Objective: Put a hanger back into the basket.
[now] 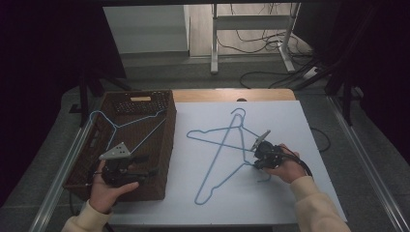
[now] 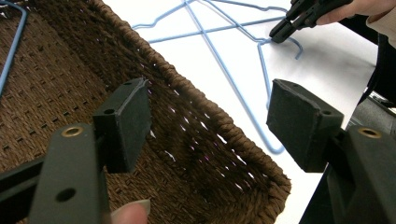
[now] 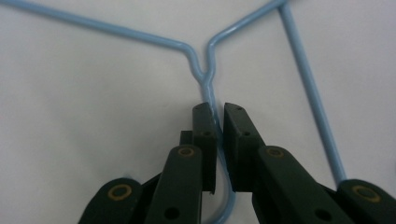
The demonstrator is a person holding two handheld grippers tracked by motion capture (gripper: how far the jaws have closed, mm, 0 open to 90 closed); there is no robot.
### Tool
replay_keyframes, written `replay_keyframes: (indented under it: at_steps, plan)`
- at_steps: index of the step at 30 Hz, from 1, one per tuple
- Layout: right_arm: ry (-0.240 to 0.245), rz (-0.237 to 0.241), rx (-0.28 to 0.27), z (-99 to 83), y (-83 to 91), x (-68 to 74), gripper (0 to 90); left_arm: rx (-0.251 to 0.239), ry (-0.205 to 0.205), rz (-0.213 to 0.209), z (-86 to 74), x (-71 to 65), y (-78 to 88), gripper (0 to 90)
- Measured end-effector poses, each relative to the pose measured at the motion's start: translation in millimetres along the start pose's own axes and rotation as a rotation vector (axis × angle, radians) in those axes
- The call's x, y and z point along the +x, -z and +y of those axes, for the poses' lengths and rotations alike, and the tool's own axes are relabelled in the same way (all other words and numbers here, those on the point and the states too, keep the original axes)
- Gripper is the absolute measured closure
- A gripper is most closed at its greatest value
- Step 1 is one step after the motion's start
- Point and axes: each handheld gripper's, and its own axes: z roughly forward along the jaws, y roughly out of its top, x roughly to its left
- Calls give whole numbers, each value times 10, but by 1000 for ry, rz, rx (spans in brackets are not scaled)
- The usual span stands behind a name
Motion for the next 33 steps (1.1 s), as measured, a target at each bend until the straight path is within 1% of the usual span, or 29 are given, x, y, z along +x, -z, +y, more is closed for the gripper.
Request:
replay_keyframes:
  at_steps: [2, 5, 7, 9, 13, 15, 17, 20, 21, 22, 25, 26, 27, 28, 30, 31, 32, 33]
  plan:
    - [4, 20, 8, -12, 11, 10, 854, 0, -2, 0, 2, -5, -3, 309]
    - [9, 35, 19, -19, 22, 42, 860, 1, -10, -3, 14, -30, -16, 310]
    - [15, 36, 30, -18, 28, 64, 861, 0, -19, -5, 31, -58, -27, 312]
    - [17, 34, 33, -17, 45, 76, 862, 1, -35, -11, 68, -107, -45, 312]
    - [0, 44, 22, -20, 118, 86, 862, 10, -61, -27, 147, -203, -113, 312]
    - [-4, 48, 23, -21, 155, 93, 862, 22, -76, -38, 196, -270, -174, 313]
    - [-12, 48, 19, -19, 189, 103, 862, 41, -102, -48, 253, -357, -262, 313]
    - [-18, 48, 23, -7, 225, 110, 862, 84, -147, -58, 346, -534, -452, 313]
    - [-15, 49, 28, -1, 237, 113, 862, 95, -154, -64, 366, -574, -503, 313]
    - [-14, 49, 27, 1, 239, 116, 862, 116, -168, -80, 400, -629, -597, 313]
    - [-18, 47, 24, 1, 244, 118, 862, 160, -177, -100, 455, -733, -836, 313]
    - [-17, 48, 25, 2, 246, 118, 862, 182, -185, -113, 474, -768, -952, 314]
    - [-19, 49, 21, 1, 249, 119, 862, 194, -189, -118, 482, -789, -1023, 316]
    - [-18, 47, 22, 2, 251, 120, 862, 214, -189, -122, 493, -827, -1137, 318]
    - [-17, 46, 20, 3, 256, 121, 861, 244, -193, -129, 509, -865, -1305, 327]
    - [-16, 47, 20, 3, 259, 122, 862, 252, -196, -131, 514, -872, -1364, 330]
    - [-16, 48, 19, 3, 260, 122, 862, 268, -189, -132, 522, -886, -1487, 334]
    - [-16, 46, 17, 4, 261, 125, 862, 269, -188, -131, 521, -892, -1522, 345]
